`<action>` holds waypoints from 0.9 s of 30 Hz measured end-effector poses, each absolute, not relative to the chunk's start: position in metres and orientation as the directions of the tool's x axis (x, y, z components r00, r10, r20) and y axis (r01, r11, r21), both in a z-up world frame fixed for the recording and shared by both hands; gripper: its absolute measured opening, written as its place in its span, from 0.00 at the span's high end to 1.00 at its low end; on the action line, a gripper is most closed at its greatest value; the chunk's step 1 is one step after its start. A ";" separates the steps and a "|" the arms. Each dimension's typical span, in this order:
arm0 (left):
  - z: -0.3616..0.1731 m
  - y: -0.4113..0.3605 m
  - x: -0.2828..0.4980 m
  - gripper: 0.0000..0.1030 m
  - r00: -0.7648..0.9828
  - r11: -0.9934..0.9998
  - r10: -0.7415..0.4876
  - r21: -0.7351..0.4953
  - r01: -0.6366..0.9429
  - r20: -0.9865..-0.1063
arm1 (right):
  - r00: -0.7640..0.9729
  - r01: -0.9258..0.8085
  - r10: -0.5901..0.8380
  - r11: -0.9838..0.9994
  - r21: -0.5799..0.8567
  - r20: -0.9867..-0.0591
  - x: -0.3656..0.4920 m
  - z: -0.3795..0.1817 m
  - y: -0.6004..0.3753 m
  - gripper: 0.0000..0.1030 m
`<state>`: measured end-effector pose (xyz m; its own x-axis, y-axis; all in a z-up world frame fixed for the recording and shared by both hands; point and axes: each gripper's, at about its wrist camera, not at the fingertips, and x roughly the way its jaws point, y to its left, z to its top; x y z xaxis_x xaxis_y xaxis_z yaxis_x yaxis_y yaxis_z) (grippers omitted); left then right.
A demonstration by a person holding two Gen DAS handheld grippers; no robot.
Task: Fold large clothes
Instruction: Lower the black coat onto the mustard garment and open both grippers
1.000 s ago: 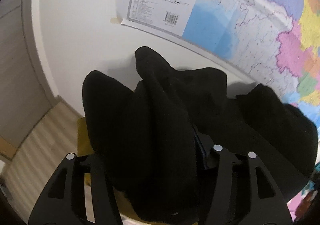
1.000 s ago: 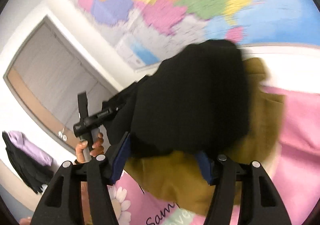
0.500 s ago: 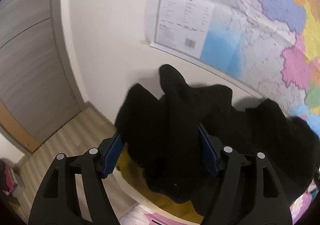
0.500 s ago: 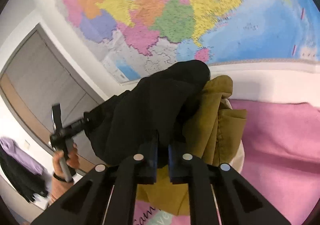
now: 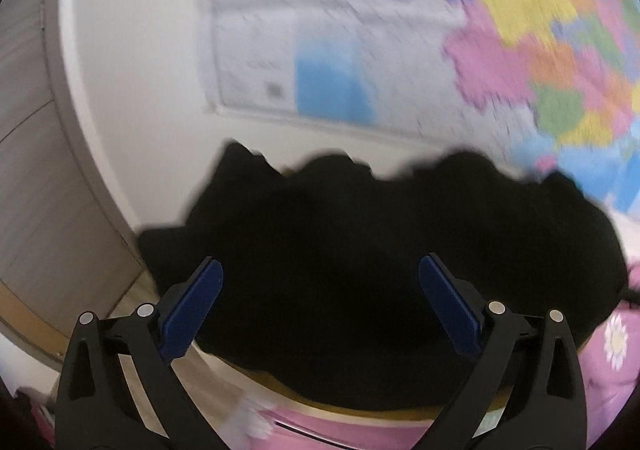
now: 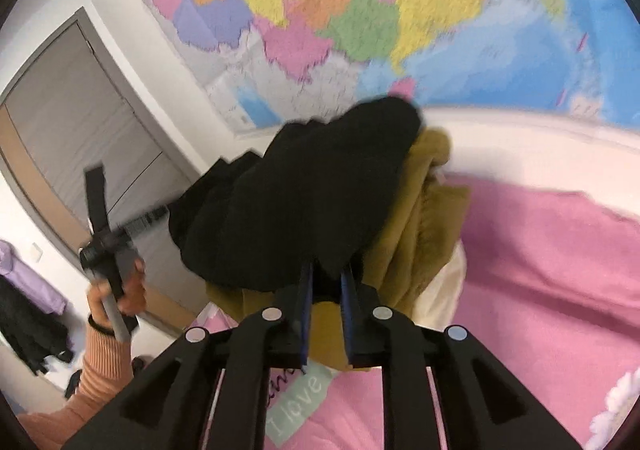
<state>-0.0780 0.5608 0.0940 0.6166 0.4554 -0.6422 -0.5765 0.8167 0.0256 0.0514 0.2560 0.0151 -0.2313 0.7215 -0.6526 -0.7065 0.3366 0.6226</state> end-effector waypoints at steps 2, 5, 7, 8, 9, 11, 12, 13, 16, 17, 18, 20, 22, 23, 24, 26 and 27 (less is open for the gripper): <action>0.081 0.552 -0.074 0.06 0.621 0.831 0.433 0.021 -0.557 -0.654 | -0.165 -0.743 0.743 0.339 0.578 -0.648 0.051 0.031 0.250 0.76; 0.070 0.543 -0.073 0.06 0.633 0.834 0.412 -0.007 -0.551 -0.656 | -0.082 -0.828 0.780 0.293 0.478 -0.620 0.038 0.058 0.254 0.51; 0.063 0.543 -0.070 0.05 0.630 0.829 0.409 -0.020 -0.559 -0.660 | -0.071 -0.850 0.782 0.277 0.448 -0.619 0.031 0.062 0.266 0.51; 0.059 0.543 -0.070 0.05 0.632 0.829 0.408 -0.023 -0.559 -0.659 | -0.082 -0.862 0.776 0.260 0.436 -0.625 0.025 0.059 0.278 0.51; 0.056 0.542 -0.070 0.05 0.630 0.829 0.411 -0.018 -0.560 -0.659 | -0.077 -0.866 0.772 0.261 0.426 -0.631 0.023 0.056 0.286 0.51; 0.047 0.542 -0.066 0.05 0.617 0.828 0.416 -0.003 -0.561 -0.668 | -0.105 -0.875 0.741 0.248 0.415 -0.663 0.016 0.039 0.306 0.51; 0.044 0.544 -0.066 0.04 0.610 0.825 0.415 -0.003 -0.565 -0.675 | -0.111 -0.877 0.723 0.252 0.410 -0.682 0.013 0.031 0.313 0.51; 0.042 0.545 -0.066 0.04 0.609 0.824 0.412 -0.008 -0.567 -0.678 | -0.111 -0.877 0.707 0.261 0.404 -0.698 0.011 0.022 0.318 0.51; 0.038 0.542 -0.067 0.04 0.596 0.816 0.432 0.011 -0.579 -0.677 | -0.128 -0.855 0.678 0.294 0.427 -0.723 0.013 -0.003 0.324 0.51; 0.039 0.540 -0.067 0.05 0.592 0.812 0.442 0.020 -0.584 -0.674 | -0.157 -0.828 0.687 0.300 0.474 -0.710 0.019 -0.009 0.321 0.51; 0.040 0.537 -0.068 0.05 0.589 0.806 0.454 0.026 -0.591 -0.669 | -0.170 -0.814 0.693 0.302 0.496 -0.701 0.021 -0.010 0.318 0.51; 0.044 0.530 -0.071 0.05 0.581 0.792 0.481 0.042 -0.609 -0.657 | -0.171 -0.810 0.698 0.303 0.503 -0.696 0.024 -0.006 0.313 0.53; 0.048 0.523 -0.074 0.05 0.588 0.792 0.491 0.048 -0.609 -0.642 | -0.159 -0.815 0.704 0.302 0.494 -0.692 0.023 0.002 0.309 0.53; 0.050 0.519 -0.077 0.05 0.595 0.794 0.491 0.046 -0.606 -0.636 | -0.147 -0.821 0.708 0.303 0.485 -0.691 0.022 0.006 0.306 0.53; 0.051 0.515 -0.079 0.05 0.594 0.790 0.502 0.053 -0.611 -0.629 | -0.139 -0.824 0.711 0.303 0.478 -0.689 0.020 0.009 0.305 0.50; 0.054 0.505 -0.084 0.05 0.601 0.791 0.515 0.068 -0.608 -0.612 | -0.126 -0.833 0.718 0.298 0.466 -0.685 0.017 0.014 0.301 0.49; 0.055 0.503 -0.084 0.05 0.603 0.791 0.518 0.070 -0.608 -0.607 | -0.107 -0.844 0.720 0.299 0.445 -0.686 0.014 0.017 0.299 0.48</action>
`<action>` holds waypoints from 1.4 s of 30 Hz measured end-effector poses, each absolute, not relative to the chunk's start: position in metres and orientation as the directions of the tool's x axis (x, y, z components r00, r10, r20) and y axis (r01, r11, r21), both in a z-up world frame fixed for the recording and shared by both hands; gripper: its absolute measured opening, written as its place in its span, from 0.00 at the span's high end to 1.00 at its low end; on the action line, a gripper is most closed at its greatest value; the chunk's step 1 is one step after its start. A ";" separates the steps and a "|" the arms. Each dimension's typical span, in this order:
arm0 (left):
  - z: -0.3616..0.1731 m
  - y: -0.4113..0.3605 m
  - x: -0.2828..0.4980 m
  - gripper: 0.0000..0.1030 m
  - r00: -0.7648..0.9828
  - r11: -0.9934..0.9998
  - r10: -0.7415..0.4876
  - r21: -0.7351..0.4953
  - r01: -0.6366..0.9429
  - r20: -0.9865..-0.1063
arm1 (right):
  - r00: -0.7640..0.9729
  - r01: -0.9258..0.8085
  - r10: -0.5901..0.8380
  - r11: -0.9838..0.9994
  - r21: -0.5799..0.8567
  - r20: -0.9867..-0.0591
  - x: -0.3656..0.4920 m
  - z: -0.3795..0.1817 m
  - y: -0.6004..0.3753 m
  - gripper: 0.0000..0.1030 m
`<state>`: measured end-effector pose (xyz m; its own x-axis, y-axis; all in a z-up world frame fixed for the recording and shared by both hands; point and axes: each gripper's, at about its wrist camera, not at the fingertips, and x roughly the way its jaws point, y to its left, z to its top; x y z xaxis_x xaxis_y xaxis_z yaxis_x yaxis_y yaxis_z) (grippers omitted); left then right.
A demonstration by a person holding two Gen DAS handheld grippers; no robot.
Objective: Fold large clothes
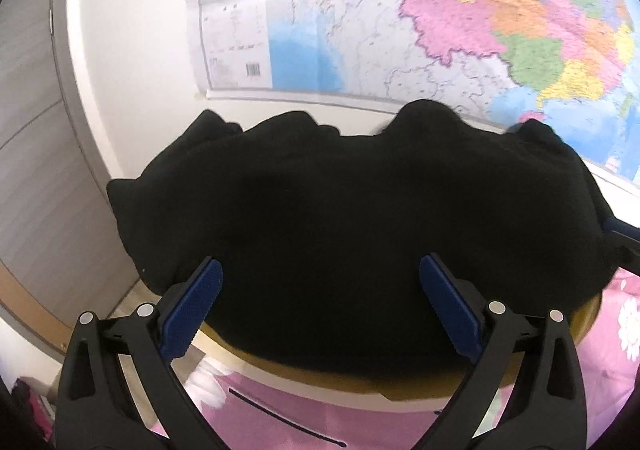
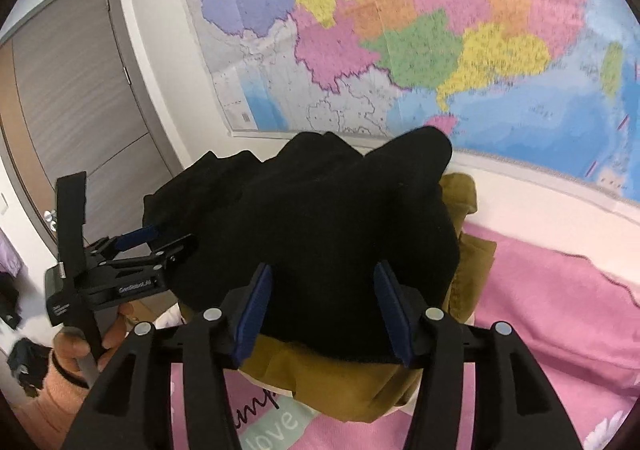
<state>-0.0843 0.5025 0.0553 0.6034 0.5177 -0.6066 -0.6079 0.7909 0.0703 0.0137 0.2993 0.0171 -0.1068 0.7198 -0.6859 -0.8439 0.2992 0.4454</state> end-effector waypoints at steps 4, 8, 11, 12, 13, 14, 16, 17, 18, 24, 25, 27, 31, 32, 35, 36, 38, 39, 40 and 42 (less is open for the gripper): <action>0.059 0.489 -0.091 0.05 0.610 0.788 0.534 0.081 -0.611 -0.586 | -0.068 -0.874 0.724 0.289 0.391 -0.687 0.001 0.023 0.295 0.40; 0.062 0.478 -0.098 0.05 0.618 0.787 0.540 0.084 -0.611 -0.571 | -0.041 -0.893 0.730 0.280 0.353 -0.682 -0.009 0.028 0.292 0.28; 0.064 0.471 -0.101 0.05 0.621 0.786 0.543 0.082 -0.613 -0.566 | -0.036 -0.901 0.736 0.269 0.341 -0.676 -0.015 0.030 0.291 0.22; 0.065 0.469 -0.103 0.05 0.622 0.783 0.546 0.080 -0.616 -0.561 | -0.034 -0.903 0.739 0.266 0.337 -0.673 -0.017 0.031 0.290 0.22; 0.065 0.466 -0.104 0.05 0.624 0.781 0.550 0.078 -0.619 -0.555 | -0.034 -0.904 0.740 0.264 0.336 -0.672 -0.018 0.032 0.290 0.21; 0.066 0.465 -0.105 0.05 0.623 0.780 0.552 0.078 -0.621 -0.554 | -0.029 -0.905 0.742 0.265 0.332 -0.670 -0.020 0.033 0.289 0.20; 0.066 0.461 -0.108 0.05 0.622 0.777 0.557 0.080 -0.625 -0.551 | -0.024 -0.906 0.747 0.264 0.330 -0.664 -0.021 0.034 0.287 0.16; 0.067 0.458 -0.109 0.05 0.622 0.776 0.559 0.082 -0.625 -0.548 | -0.020 -0.906 0.750 0.266 0.329 -0.662 -0.022 0.035 0.286 0.15; 0.067 0.457 -0.111 0.05 0.621 0.775 0.561 0.083 -0.627 -0.547 | -0.014 -0.909 0.752 0.266 0.322 -0.659 -0.024 0.036 0.285 0.13; 0.065 0.449 -0.119 0.05 0.619 0.766 0.560 0.061 -0.639 -0.551 | 0.041 -0.912 0.744 0.300 0.278 -0.667 -0.032 0.038 0.278 0.06; 0.064 0.448 -0.120 0.05 0.619 0.766 0.557 0.056 -0.640 -0.554 | 0.043 -0.916 0.744 0.297 0.272 -0.666 -0.035 0.038 0.277 0.06; 0.062 0.446 -0.121 0.05 0.615 0.766 0.557 0.057 -0.641 -0.558 | 0.044 -0.922 0.746 0.286 0.260 -0.665 -0.042 0.039 0.273 0.06; 0.060 0.441 -0.125 0.05 0.614 0.762 0.555 0.047 -0.645 -0.562 | 0.049 -0.927 0.752 0.279 0.250 -0.657 -0.052 0.042 0.266 0.06; 0.059 0.439 -0.128 0.05 0.614 0.761 0.553 0.043 -0.647 -0.563 | 0.051 -0.926 0.752 0.282 0.251 -0.657 -0.054 0.043 0.264 0.06; 0.057 0.436 -0.131 0.05 0.611 0.760 0.554 0.044 -0.648 -0.565 | 0.044 -0.921 0.755 0.285 0.267 -0.655 -0.057 0.044 0.259 0.06; 0.057 0.434 -0.133 0.05 0.611 0.760 0.554 0.043 -0.649 -0.565 | 0.043 -0.921 0.755 0.284 0.268 -0.654 -0.058 0.044 0.258 0.06; 0.056 0.431 -0.137 0.05 0.609 0.756 0.556 0.040 -0.653 -0.566 | 0.046 -0.922 0.754 0.285 0.263 -0.655 -0.061 0.045 0.255 0.06; 0.055 0.430 -0.138 0.05 0.610 0.757 0.553 0.036 -0.653 -0.568 | 0.049 -0.924 0.756 0.282 0.258 -0.652 -0.064 0.045 0.253 0.06; 0.054 0.428 -0.140 0.05 0.611 0.758 0.549 0.033 -0.651 -0.571 | 0.051 -0.926 0.755 0.281 0.253 -0.653 -0.067 0.046 0.253 0.06; 0.053 0.426 -0.144 0.05 0.612 0.757 0.544 0.021 -0.653 -0.574 | 0.061 -0.929 0.757 0.282 0.241 -0.651 -0.071 0.047 0.249 0.06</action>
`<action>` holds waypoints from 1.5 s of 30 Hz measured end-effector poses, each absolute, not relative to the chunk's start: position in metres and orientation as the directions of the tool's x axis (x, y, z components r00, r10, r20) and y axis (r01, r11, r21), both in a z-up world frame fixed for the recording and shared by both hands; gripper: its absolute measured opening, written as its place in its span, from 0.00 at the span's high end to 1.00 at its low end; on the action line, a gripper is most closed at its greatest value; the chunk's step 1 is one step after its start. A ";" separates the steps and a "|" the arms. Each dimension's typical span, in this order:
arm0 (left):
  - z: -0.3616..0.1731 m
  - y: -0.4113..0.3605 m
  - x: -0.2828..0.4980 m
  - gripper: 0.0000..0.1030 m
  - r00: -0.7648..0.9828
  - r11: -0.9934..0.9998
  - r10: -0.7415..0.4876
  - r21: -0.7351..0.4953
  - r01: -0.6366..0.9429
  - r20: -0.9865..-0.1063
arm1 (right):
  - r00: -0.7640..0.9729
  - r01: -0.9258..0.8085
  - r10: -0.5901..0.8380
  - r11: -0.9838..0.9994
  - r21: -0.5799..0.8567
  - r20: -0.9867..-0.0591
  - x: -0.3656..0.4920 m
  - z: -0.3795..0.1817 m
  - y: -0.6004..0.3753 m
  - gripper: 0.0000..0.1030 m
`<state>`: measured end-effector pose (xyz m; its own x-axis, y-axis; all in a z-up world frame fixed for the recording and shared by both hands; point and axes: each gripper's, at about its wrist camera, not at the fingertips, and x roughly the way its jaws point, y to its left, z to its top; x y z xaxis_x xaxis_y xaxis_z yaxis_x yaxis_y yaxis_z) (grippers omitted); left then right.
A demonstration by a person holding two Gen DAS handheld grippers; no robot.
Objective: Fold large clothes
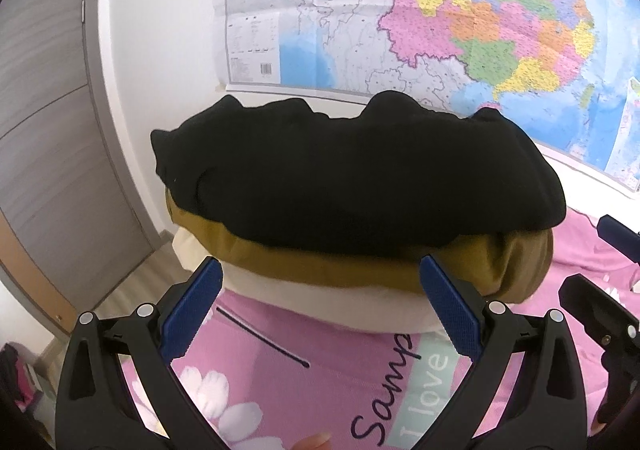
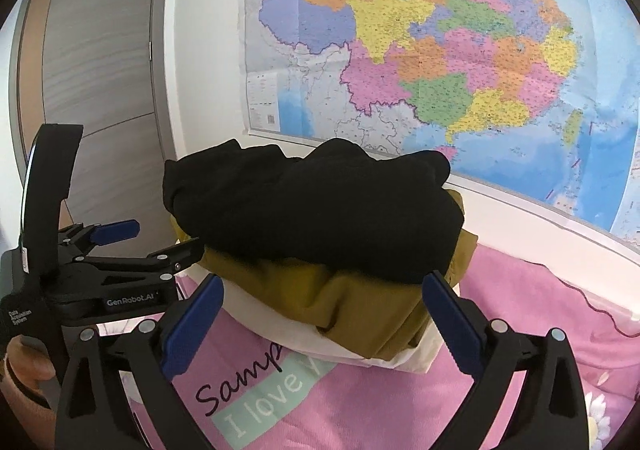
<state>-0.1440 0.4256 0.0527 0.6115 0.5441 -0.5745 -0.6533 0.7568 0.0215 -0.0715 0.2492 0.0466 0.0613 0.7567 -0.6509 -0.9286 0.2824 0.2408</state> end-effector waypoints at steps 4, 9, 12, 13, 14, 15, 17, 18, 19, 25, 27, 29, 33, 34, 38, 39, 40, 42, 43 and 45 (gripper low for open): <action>0.051 0.420 -0.149 0.05 0.608 0.754 0.549 0.026 -0.656 -0.574 | 0.051 -0.926 0.760 0.280 0.254 -0.648 -0.075 0.048 0.244 0.06; 0.051 0.413 -0.150 0.05 0.611 0.755 0.549 0.024 -0.656 -0.571 | 0.062 -0.920 0.762 0.294 0.259 -0.645 -0.076 0.050 0.236 0.06; 0.051 0.406 -0.152 0.05 0.613 0.761 0.548 0.034 -0.648 -0.570 | 0.061 -0.912 0.764 0.305 0.275 -0.643 -0.074 0.052 0.230 0.06; 0.051 0.405 -0.152 0.05 0.612 0.760 0.548 0.034 -0.649 -0.569 | 0.060 -0.910 0.763 0.307 0.279 -0.644 -0.074 0.052 0.229 0.06; 0.051 0.403 -0.154 0.05 0.616 0.763 0.545 0.032 -0.646 -0.569 | 0.064 -0.908 0.763 0.312 0.279 -0.643 -0.074 0.052 0.227 0.06; 0.051 0.403 -0.154 0.05 0.617 0.763 0.544 0.030 -0.646 -0.569 | 0.066 -0.909 0.763 0.313 0.277 -0.643 -0.075 0.053 0.225 0.06; 0.051 0.400 -0.156 0.05 0.619 0.764 0.543 0.029 -0.644 -0.567 | 0.064 -0.909 0.761 0.311 0.276 -0.645 -0.077 0.053 0.223 0.06; 0.051 0.399 -0.156 0.05 0.618 0.763 0.547 0.032 -0.646 -0.565 | 0.061 -0.910 0.761 0.309 0.277 -0.646 -0.078 0.053 0.222 0.06; 0.051 0.398 -0.158 0.05 0.616 0.761 0.550 0.034 -0.648 -0.563 | 0.062 -0.910 0.760 0.309 0.275 -0.647 -0.080 0.053 0.220 0.06; 0.051 0.391 -0.166 0.05 0.612 0.756 0.560 0.042 -0.653 -0.558 | 0.060 -0.912 0.756 0.308 0.273 -0.652 -0.087 0.054 0.213 0.06; 0.052 0.390 -0.167 0.05 0.615 0.758 0.558 0.041 -0.651 -0.557 | 0.057 -0.911 0.756 0.307 0.276 -0.652 -0.088 0.054 0.210 0.06; 0.052 0.388 -0.169 0.05 0.618 0.760 0.553 0.034 -0.650 -0.559 | 0.057 -0.912 0.755 0.306 0.274 -0.653 -0.089 0.055 0.208 0.06; 0.050 0.386 -0.171 0.05 0.610 0.755 0.558 0.040 -0.654 -0.563 | 0.054 -0.910 0.755 0.307 0.280 -0.653 -0.092 0.056 0.205 0.06; 0.049 0.385 -0.172 0.05 0.609 0.755 0.558 0.039 -0.655 -0.564 | 0.052 -0.909 0.755 0.306 0.282 -0.654 -0.092 0.056 0.204 0.06; 0.050 0.381 -0.176 0.05 0.609 0.753 0.563 0.042 -0.657 -0.558 | 0.048 -0.911 0.755 0.301 0.281 -0.654 -0.096 0.057 0.201 0.06; 0.051 0.380 -0.177 0.05 0.608 0.752 0.566 0.046 -0.657 -0.557 | 0.048 -0.911 0.756 0.301 0.281 -0.653 -0.097 0.057 0.200 0.06; 0.051 0.379 -0.177 0.05 0.608 0.752 0.567 0.048 -0.657 -0.556 | 0.048 -0.912 0.756 0.300 0.281 -0.653 -0.098 0.057 0.200 0.06; 0.051 0.377 -0.179 0.05 0.610 0.752 0.566 0.046 -0.657 -0.555 | 0.044 -0.911 0.759 0.297 0.285 -0.650 -0.099 0.058 0.198 0.06; 0.051 0.377 -0.179 0.05 0.610 0.752 0.567 0.046 -0.658 -0.554 | 0.043 -0.912 0.759 0.296 0.285 -0.650 -0.100 0.059 0.198 0.06; 0.051 0.376 -0.180 0.05 0.610 0.751 0.565 0.041 -0.658 -0.557 | 0.048 -0.913 0.758 0.298 0.280 -0.650 -0.101 0.060 0.197 0.06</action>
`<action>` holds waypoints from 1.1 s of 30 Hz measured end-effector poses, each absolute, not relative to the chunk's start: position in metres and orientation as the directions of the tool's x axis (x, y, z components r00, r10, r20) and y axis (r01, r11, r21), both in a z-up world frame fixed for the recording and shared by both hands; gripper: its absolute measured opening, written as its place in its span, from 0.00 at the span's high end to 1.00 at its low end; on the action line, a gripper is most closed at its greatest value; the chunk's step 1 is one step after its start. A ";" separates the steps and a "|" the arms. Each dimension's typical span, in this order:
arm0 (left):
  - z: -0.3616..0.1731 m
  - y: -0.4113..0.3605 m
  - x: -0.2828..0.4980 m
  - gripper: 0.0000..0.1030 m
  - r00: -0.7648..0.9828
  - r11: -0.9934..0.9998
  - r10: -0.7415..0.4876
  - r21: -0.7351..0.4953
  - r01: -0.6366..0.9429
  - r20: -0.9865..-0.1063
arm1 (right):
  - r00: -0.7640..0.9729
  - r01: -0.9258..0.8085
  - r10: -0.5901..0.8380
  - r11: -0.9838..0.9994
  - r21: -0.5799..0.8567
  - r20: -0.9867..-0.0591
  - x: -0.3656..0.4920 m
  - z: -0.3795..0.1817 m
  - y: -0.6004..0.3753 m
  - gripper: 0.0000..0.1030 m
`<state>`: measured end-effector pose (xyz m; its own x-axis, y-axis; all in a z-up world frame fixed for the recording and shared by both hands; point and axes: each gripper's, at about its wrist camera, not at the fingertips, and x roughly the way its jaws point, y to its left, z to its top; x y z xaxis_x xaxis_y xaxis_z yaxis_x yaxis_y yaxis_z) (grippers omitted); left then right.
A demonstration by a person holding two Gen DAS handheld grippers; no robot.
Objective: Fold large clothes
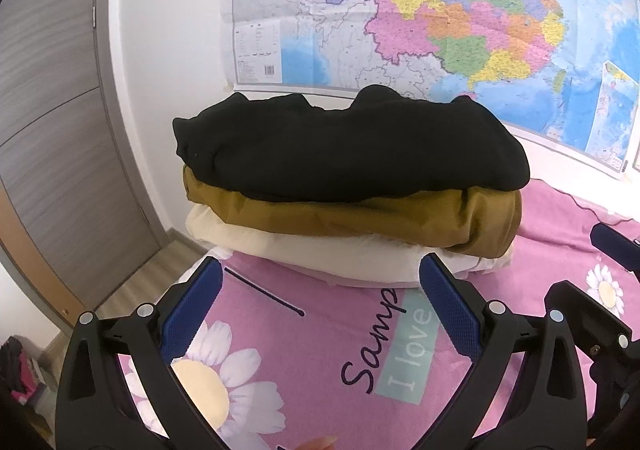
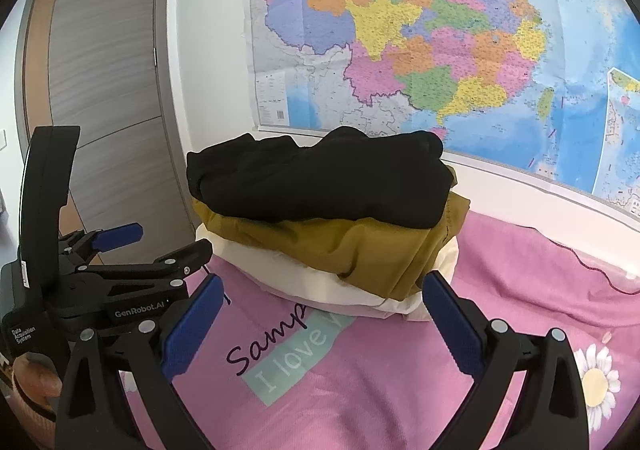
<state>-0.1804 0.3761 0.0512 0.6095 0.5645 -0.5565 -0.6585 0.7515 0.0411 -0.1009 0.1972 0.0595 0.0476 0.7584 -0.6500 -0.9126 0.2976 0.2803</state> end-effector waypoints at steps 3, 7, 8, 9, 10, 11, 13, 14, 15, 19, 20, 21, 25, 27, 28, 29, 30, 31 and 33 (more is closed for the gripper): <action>0.051 0.374 -0.182 0.05 0.606 0.750 0.568 0.046 -0.660 -0.556 | 0.050 -0.914 0.760 0.296 0.277 -0.648 -0.102 0.061 0.195 0.06; 0.052 0.371 -0.183 0.05 0.607 0.751 0.567 0.046 -0.659 -0.557 | 0.046 -0.910 0.762 0.299 0.288 -0.646 -0.101 0.061 0.192 0.06; 0.052 0.371 -0.182 0.05 0.606 0.751 0.568 0.048 -0.659 -0.557 | 0.044 -0.910 0.762 0.298 0.289 -0.646 -0.102 0.061 0.191 0.06; 0.052 0.371 -0.182 0.05 0.605 0.749 0.569 0.048 -0.660 -0.557 | 0.043 -0.911 0.761 0.296 0.287 -0.647 -0.102 0.061 0.191 0.06; 0.052 0.370 -0.182 0.05 0.606 0.751 0.567 0.048 -0.659 -0.557 | 0.045 -0.912 0.760 0.296 0.284 -0.648 -0.103 0.061 0.191 0.06; 0.051 0.371 -0.181 0.05 0.607 0.753 0.565 0.049 -0.656 -0.558 | 0.045 -0.913 0.760 0.295 0.283 -0.649 -0.103 0.061 0.190 0.06; 0.051 0.369 -0.183 0.05 0.605 0.751 0.568 0.051 -0.658 -0.558 | 0.043 -0.912 0.760 0.295 0.285 -0.649 -0.104 0.060 0.189 0.06; 0.051 0.369 -0.184 0.05 0.605 0.752 0.567 0.051 -0.657 -0.559 | 0.042 -0.912 0.761 0.294 0.286 -0.648 -0.104 0.061 0.189 0.06; 0.052 0.368 -0.185 0.05 0.606 0.752 0.567 0.051 -0.657 -0.558 | 0.041 -0.912 0.761 0.294 0.287 -0.647 -0.104 0.061 0.188 0.06; 0.052 0.367 -0.187 0.05 0.603 0.750 0.570 0.053 -0.660 -0.559 | 0.042 -0.912 0.762 0.293 0.286 -0.646 -0.105 0.061 0.188 0.06; 0.052 0.367 -0.185 0.05 0.604 0.751 0.568 0.052 -0.658 -0.559 | 0.043 -0.912 0.764 0.294 0.287 -0.644 -0.106 0.061 0.187 0.06; 0.052 0.367 -0.185 0.05 0.605 0.753 0.567 0.054 -0.656 -0.559 | 0.040 -0.912 0.764 0.292 0.289 -0.644 -0.106 0.061 0.186 0.06; 0.052 0.366 -0.187 0.05 0.603 0.752 0.568 0.056 -0.657 -0.559 | 0.039 -0.909 0.763 0.295 0.293 -0.645 -0.107 0.061 0.186 0.06; 0.051 0.363 -0.189 0.05 0.602 0.752 0.568 0.057 -0.656 -0.561 | 0.042 -0.909 0.762 0.298 0.292 -0.647 -0.108 0.061 0.185 0.06; 0.050 0.363 -0.189 0.05 0.601 0.752 0.569 0.060 -0.656 -0.561 | 0.040 -0.908 0.762 0.297 0.294 -0.647 -0.108 0.060 0.184 0.06; 0.050 0.361 -0.190 0.05 0.601 0.752 0.569 0.060 -0.656 -0.562 | 0.041 -0.908 0.761 0.299 0.294 -0.648 -0.108 0.060 0.184 0.06; 0.049 0.360 -0.191 0.05 0.601 0.752 0.568 0.059 -0.656 -0.562 | 0.040 -0.907 0.760 0.300 0.295 -0.649 -0.109 0.060 0.184 0.06; 0.049 0.359 -0.192 0.05 0.601 0.753 0.567 0.059 -0.656 -0.563 | 0.040 -0.907 0.759 0.300 0.295 -0.650 -0.109 0.060 0.183 0.06; 0.048 0.357 -0.192 0.05 0.601 0.753 0.567 0.060 -0.655 -0.563 | 0.041 -0.907 0.760 0.301 0.295 -0.649 -0.109 0.060 0.182 0.06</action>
<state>-0.1919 0.3574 0.0479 0.6010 0.5674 -0.5628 -0.6551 0.7532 0.0598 -0.1094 0.1818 0.0602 0.0411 0.7600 -0.6486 -0.9069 0.3008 0.2949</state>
